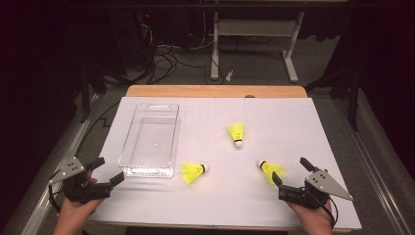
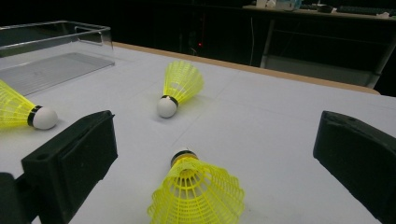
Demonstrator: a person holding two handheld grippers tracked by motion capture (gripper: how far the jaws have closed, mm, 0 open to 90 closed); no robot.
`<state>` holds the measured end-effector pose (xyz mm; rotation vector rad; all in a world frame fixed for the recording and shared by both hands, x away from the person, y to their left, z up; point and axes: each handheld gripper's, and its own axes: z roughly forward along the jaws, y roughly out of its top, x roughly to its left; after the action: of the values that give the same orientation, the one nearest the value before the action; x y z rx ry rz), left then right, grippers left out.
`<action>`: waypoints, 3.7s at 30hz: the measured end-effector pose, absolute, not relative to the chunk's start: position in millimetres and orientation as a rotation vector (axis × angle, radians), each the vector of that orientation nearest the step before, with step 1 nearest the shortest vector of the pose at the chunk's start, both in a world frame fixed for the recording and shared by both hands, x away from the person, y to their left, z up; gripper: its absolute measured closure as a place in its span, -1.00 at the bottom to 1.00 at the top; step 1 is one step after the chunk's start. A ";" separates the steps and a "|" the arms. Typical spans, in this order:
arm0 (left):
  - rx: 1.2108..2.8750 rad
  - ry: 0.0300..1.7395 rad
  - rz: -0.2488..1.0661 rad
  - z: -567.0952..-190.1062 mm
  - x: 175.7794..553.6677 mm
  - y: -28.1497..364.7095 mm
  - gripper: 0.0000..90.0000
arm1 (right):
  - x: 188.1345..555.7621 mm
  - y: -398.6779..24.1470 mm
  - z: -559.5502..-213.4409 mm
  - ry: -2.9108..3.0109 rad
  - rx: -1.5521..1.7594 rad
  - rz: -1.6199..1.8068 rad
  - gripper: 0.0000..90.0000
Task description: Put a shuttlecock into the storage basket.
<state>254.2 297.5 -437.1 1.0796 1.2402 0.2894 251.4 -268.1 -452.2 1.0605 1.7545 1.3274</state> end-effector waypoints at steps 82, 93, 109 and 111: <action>1.623 1.654 0.129 -468.1 277.6 258.9 -0.99 | 256.0 -267.1 -454.4 1.756 1.118 1.283 -0.99; 1.698 1.709 0.030 -466.3 272.1 261.2 -0.99 | 257.4 -269.2 -458.7 1.773 1.121 1.273 -0.99; 1.817 1.732 -0.038 -460.2 271.7 244.9 -0.98 | 256.8 -268.8 -459.5 1.781 1.106 1.271 -0.99; 1.818 1.728 -0.049 -458.7 271.7 241.6 -0.99 | 256.7 -268.8 -459.5 1.781 1.106 1.271 -0.99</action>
<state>271.7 241.6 -458.7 1.8182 1.7284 -0.0495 256.7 -268.8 -459.5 1.1059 1.7807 1.2712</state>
